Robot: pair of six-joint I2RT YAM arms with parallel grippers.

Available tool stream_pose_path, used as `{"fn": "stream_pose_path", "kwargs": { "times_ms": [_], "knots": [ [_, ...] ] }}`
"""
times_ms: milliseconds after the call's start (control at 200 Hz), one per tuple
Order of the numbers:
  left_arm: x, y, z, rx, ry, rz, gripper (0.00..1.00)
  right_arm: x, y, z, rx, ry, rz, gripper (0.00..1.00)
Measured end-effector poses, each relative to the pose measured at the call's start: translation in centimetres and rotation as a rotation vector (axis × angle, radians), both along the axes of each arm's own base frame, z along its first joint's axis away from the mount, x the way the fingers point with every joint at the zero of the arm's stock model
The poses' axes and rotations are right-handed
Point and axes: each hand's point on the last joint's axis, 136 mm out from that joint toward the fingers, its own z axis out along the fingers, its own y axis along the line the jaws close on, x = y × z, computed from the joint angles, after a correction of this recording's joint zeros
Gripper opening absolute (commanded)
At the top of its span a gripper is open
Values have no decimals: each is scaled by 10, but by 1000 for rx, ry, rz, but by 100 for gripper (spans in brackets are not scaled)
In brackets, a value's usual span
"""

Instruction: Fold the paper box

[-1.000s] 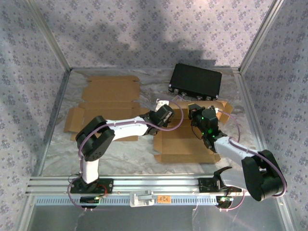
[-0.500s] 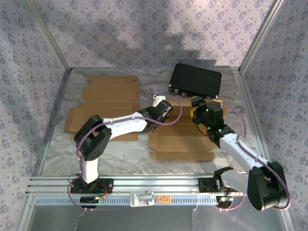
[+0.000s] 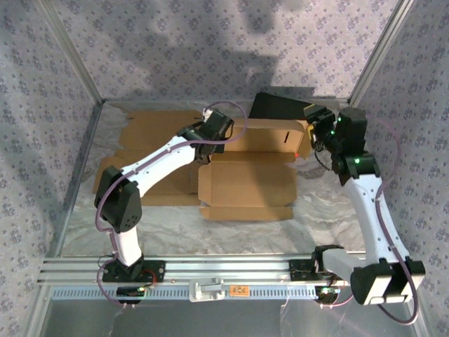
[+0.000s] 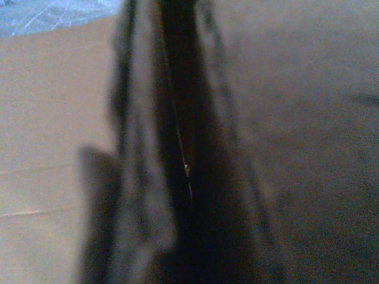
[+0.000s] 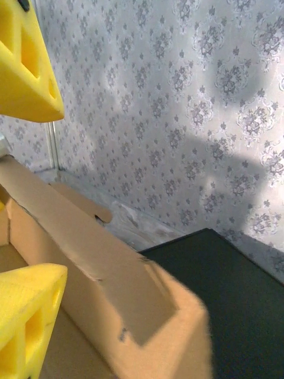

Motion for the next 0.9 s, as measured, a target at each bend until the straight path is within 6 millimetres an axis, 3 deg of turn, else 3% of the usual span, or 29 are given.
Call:
{"fn": "stream_pose_path", "kwargs": {
  "times_ms": [135,260,445,899],
  "knots": [
    [-6,14,0,11,66,12,0,29,-1,-4,-34,43,50,58],
    [-9,21,1,12,100,19,0,47,5,-27,-48,108,97,57],
    [-9,24,4,-4,117,21,0,52,18,-57,-47,195,146,57],
    [-11,22,1,-83,182,10,0,56,58,-84,9,260,288,59]
  ]
}}
